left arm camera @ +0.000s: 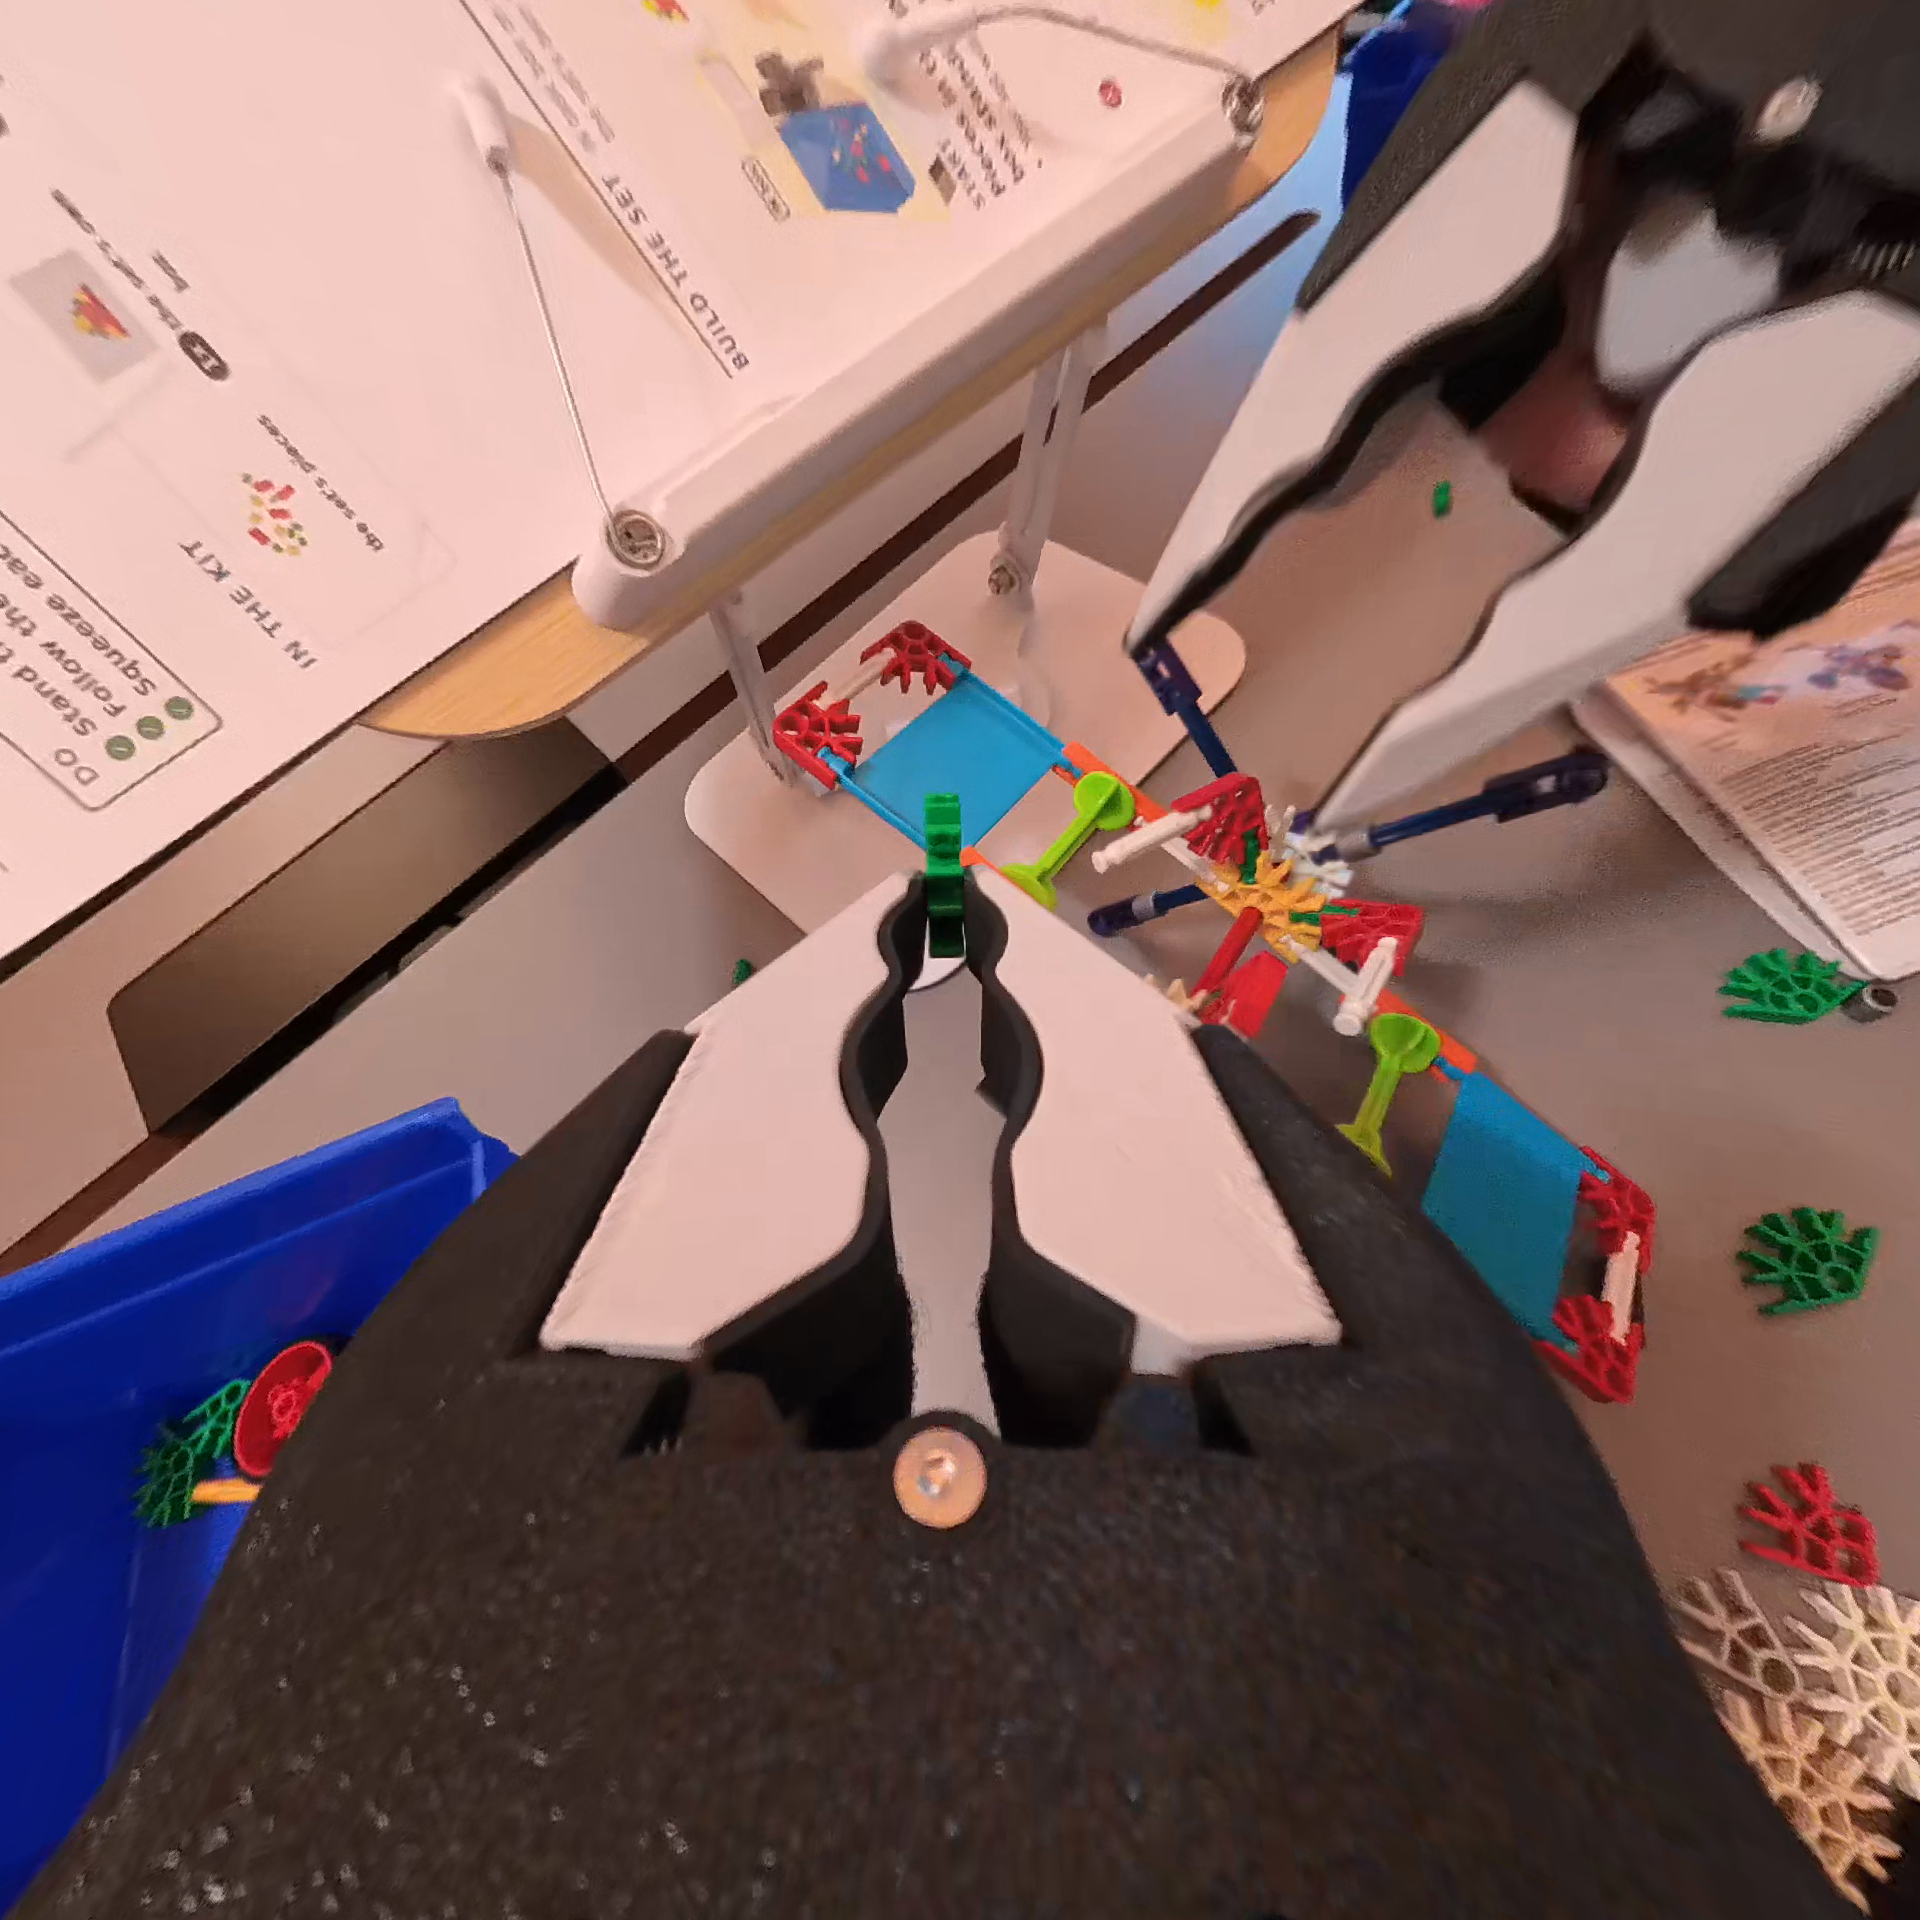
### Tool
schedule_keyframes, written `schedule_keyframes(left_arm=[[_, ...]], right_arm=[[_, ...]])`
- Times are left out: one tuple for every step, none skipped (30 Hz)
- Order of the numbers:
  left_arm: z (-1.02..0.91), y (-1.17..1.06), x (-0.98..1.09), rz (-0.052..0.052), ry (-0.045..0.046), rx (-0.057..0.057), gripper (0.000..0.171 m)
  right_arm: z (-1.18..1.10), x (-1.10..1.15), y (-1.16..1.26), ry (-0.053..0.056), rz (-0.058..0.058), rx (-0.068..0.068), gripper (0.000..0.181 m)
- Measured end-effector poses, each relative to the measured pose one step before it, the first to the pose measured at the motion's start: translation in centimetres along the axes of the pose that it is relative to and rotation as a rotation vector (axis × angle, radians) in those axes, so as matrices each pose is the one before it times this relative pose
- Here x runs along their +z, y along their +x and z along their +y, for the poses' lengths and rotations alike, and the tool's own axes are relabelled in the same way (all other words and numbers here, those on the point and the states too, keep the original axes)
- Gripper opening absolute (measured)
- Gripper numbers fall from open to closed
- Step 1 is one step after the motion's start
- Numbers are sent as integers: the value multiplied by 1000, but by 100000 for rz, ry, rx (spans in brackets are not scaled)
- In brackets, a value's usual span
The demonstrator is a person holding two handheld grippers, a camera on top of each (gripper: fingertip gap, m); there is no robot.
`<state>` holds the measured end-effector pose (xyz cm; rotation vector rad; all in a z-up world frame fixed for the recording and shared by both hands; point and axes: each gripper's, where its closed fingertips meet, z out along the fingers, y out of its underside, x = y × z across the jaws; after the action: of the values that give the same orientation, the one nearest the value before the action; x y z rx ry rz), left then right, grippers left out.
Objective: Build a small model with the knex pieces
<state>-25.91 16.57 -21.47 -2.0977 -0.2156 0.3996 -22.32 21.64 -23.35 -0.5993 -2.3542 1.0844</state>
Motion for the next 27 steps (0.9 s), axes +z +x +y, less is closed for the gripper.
schedule_keyframes(left_arm=[[-102,-19,-386,-64,1196,436,6],[-95,5,-480,-178,980,1430,6],[-178,100,-604,138,1304,1707,6],[-195,-18,-670,-554,1252,729,6],[-298,79,-741,289,1881,9,6],[-506,311,-814,1239,2976,238,6],[-632,624,-847,2188,3130,1227,6],[-572,889,-753,3045,2277,1151,6],[-678,1215,-620,3975,2466,1173,5],[-693,1583,-396,4861,2484,2584,6],[-432,1901,-102,6114,810,3106,6],[-174,1821,222,5141,-735,2702,6],[-112,1680,514,4046,-855,2657,5],[9,1764,780,5059,-1218,1584,5],[171,1671,1019,4900,-1824,2036,6],[255,1315,1140,3279,-2261,2375,6],[249,1251,1215,3904,-2168,1598,6],[191,1297,1265,5098,-1492,1731,6],[-7,1063,1268,4139,-52,2493,6],[85,728,1249,3102,-368,1290,6],[369,419,1178,2365,-2026,-311,6],[353,206,1063,1113,-1856,420,6],[216,323,959,1440,-981,1548,6],[235,535,882,2815,-1192,1445,6],[278,501,793,2754,-1535,1119,6],[422,334,728,1978,-2402,460,6],[420,157,663,743,-1913,567,6]], right_arm=[[-334,-1301,461,1092,2327,-14,54],[-320,-1432,303,1013,1472,337,54],[-258,-1515,186,849,1115,35,53],[-192,-1513,160,678,1520,-570,53],[-52,-1440,166,120,1972,-563,52],[165,-1338,136,-802,2153,-274,51],[424,-1246,15,-1591,2034,-724,49],[687,-1124,-174,-2207,1490,-1539,48],[898,-997,-291,-2493,1161,-1669,47],[989,-872,-339,-2375,947,-974,47],[1031,-731,-373,-2172,566,178,47],[1112,-586,-422,-2003,-9,1159,47],[1141,-462,-429,-1425,-350,1477,47],[1183,-328,-400,-879,-457,1699,47],[1228,-200,-267,-603,-177,2138,47],[1161,-132,-161,281,110,2311,47],[1083,-46,-192,950,-643,2648,47],[1042,24,-176,959,-1182,3135,47],[884,78,3,1496,-594,2833,47],[592,59,75,2418,-197,2001,47],[306,9,57,3197,-126,1321,46],[37,-44,93,3723,200,1288,45],[-60,-29,80,3068,-81,2207,41],[-40,9,172,2093,313,2417,39],[-1,-28,461,1814,2160,1164,39],[142,-52,598,1417,2805,863,38],[274,7,480,843,1474,1829,38]])
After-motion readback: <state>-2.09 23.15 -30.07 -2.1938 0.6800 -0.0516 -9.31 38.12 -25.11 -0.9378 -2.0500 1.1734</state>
